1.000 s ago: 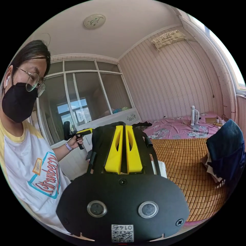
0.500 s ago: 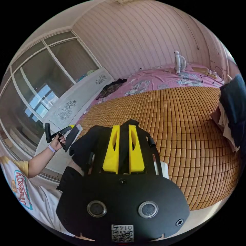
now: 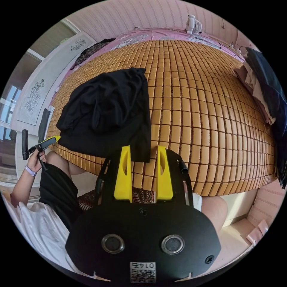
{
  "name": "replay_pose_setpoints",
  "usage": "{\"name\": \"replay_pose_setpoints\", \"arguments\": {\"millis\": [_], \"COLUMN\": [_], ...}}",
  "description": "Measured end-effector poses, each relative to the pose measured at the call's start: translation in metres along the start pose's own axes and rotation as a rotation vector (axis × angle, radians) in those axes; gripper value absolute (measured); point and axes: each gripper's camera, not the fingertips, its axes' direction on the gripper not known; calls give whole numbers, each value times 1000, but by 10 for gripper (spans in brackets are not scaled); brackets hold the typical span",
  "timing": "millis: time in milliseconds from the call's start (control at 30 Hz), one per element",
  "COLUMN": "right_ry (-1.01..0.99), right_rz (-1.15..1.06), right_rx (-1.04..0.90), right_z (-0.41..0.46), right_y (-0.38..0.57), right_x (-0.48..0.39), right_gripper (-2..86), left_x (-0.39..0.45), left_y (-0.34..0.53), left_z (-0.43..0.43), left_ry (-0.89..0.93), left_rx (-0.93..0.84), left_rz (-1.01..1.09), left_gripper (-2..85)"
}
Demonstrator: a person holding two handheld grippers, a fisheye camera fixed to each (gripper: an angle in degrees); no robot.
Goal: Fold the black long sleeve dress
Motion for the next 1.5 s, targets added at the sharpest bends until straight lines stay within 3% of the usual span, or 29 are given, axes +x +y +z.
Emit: {"name": "replay_pose_setpoints", "arguments": {"millis": [133,200,333,667,933,1100,1300,1500], "right_ry": [29,93,16,-515,-692,-743,-632,-654], "right_rz": [-32,-14,8,110,-9,-202,-416,-514], "right_rx": [-15,-35,-21,318,601,882,1160,1416], "right_z": [1,2,-5,-87,-176,-295,-437,-525], "right_y": [3,5,14,59,80,91,135,215], "right_x": [-7,-5,6,74,81,65,28,15], "right_gripper": [103,51,14,1,0,0,-1,-1], "left_x": [14,18,22,5,29,47,93,130], "left_y": [9,11,31,76,106,133,187,263], "left_z": [-28,-40,-81,-224,-407,-541,-678,-765], "left_ry": [-81,-34,-17,295,348,371,283,281], "left_rx": [10,-26,15,274,687,999,1265,1478], "left_rz": [90,118,130,66,187,253,376,472], "left_gripper": [18,-1,-9,-10,-10,-10,-10,-10]}}
